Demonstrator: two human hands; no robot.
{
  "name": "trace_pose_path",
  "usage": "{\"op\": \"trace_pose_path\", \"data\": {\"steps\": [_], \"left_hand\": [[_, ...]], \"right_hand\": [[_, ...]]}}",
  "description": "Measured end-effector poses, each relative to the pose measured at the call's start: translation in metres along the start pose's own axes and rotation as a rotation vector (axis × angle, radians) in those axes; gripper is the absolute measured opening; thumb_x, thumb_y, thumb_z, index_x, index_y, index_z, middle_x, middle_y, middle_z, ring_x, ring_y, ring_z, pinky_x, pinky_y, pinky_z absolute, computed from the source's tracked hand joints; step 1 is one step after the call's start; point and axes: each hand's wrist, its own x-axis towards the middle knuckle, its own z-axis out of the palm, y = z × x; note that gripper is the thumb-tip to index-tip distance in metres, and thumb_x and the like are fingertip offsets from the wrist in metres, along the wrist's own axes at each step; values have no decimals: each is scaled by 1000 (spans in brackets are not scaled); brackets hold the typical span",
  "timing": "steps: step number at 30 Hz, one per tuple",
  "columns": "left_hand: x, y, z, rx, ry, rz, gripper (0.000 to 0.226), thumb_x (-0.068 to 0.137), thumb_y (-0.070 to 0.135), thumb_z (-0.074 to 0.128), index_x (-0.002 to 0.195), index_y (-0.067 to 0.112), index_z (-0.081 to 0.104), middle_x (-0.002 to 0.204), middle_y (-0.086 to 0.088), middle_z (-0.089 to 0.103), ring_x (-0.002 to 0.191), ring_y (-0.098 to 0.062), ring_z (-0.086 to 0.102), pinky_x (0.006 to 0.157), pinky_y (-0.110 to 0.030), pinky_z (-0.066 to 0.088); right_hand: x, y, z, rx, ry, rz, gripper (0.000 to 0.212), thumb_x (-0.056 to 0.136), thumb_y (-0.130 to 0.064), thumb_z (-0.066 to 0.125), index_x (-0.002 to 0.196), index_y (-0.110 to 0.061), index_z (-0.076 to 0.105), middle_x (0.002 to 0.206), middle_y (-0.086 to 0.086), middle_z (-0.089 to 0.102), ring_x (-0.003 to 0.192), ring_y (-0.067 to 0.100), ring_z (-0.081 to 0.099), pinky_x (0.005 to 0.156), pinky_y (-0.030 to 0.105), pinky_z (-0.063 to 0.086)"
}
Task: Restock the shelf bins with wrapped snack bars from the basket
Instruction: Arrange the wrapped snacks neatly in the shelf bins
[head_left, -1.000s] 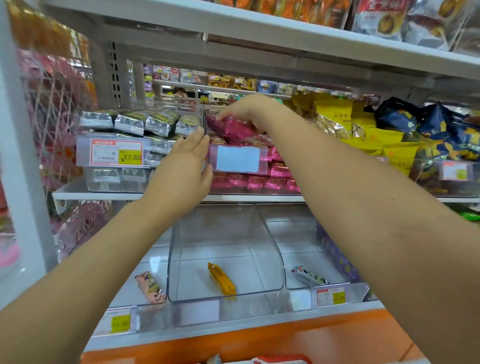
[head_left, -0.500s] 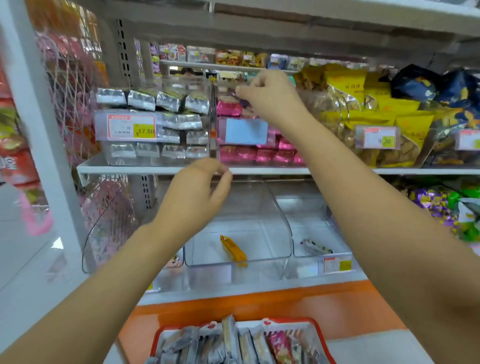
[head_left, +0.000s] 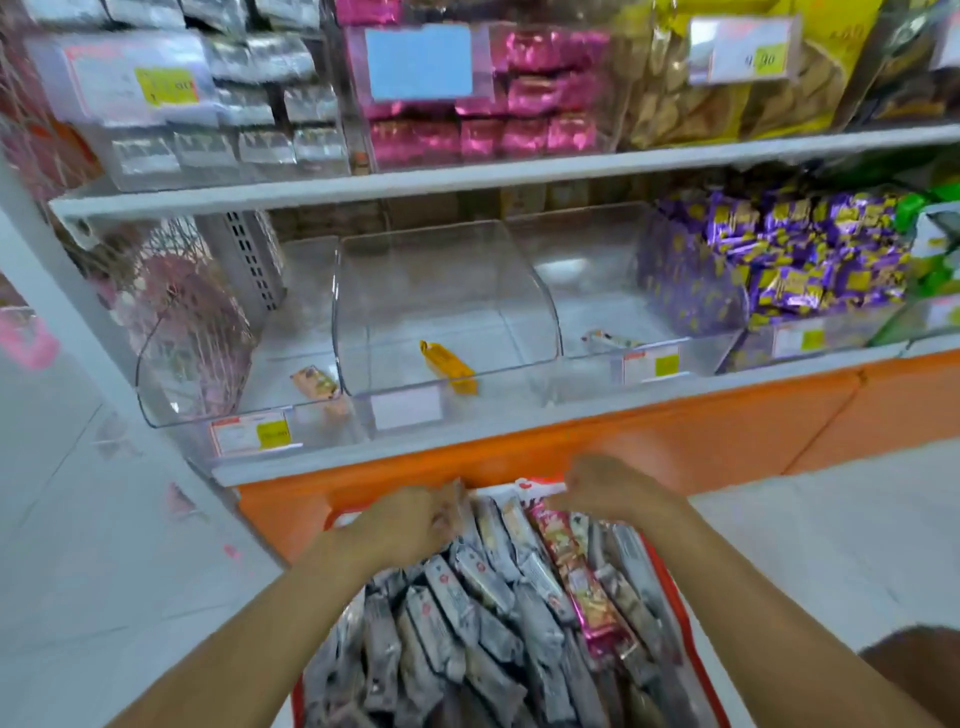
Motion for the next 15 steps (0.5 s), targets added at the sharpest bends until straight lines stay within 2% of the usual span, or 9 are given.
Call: {"op": "trace_pose_path", "data": {"steps": [2,3,4,6,7,9,11,13,15], "left_hand": [[3,-5,23,88,-163,-78,45,93,45,40,125,14,48,108,-1,50,91,-19,46,88,-23,38],[5,-8,33,94,-250,-107,50,92,51,37,127,16,43,117,-5,51,96,-21,45,94,-29,39],[7,-11,43,89,-314,-139,58,94,49,38,139,13,36,129,-11,50,104,-23,48,96,-33,39],[10,-14,55,84,-322,-188,59,99,35,42,149,9,23,143,-15,42,123,-28,47,101,-36,41],[12,-13,61,89,-287,-196,53,99,30,42,146,7,30,141,-15,43,123,-29,47,98,-36,44],[15,-7,69,97,-220,-194,33,97,23,42,122,4,51,117,-12,53,104,-27,54,76,-33,48],[16,1,75,151,-229,-211,21,97,18,40,105,5,55,101,-10,51,88,-25,50,65,-31,43],[15,6,77,188,-255,-218,24,98,15,38,111,2,54,116,-16,52,97,-26,49,72,-34,44],[15,6,77,181,-233,-210,30,98,14,38,121,1,52,126,-18,48,98,-24,48,74,-33,44]], "right_hand": [[4,20,29,6,-72,104,38,92,-43,57,76,-9,54,75,4,54,61,14,48,56,23,36],[6,27,42,25,-105,126,39,92,-44,58,94,-5,61,90,7,63,73,16,56,64,23,41],[7,33,54,61,-122,138,47,90,-45,59,114,-5,60,105,9,65,87,19,60,72,25,45],[6,37,75,112,-137,173,62,87,-43,65,131,-2,50,120,9,62,105,22,61,87,28,49],[5,38,84,112,-141,193,64,86,-42,68,131,-1,49,123,9,61,109,22,61,90,29,50],[7,40,101,97,-110,219,62,84,-41,70,128,-3,49,122,11,56,106,22,63,85,29,53],[8,41,109,99,-54,236,64,83,-43,70,129,-3,49,129,13,49,102,22,62,82,30,54],[9,42,109,110,-28,228,59,84,-42,70,124,-4,51,125,12,51,94,20,62,77,29,54],[11,42,106,127,-27,222,42,86,-38,68,109,-5,57,107,8,55,81,17,59,71,27,51]]}}
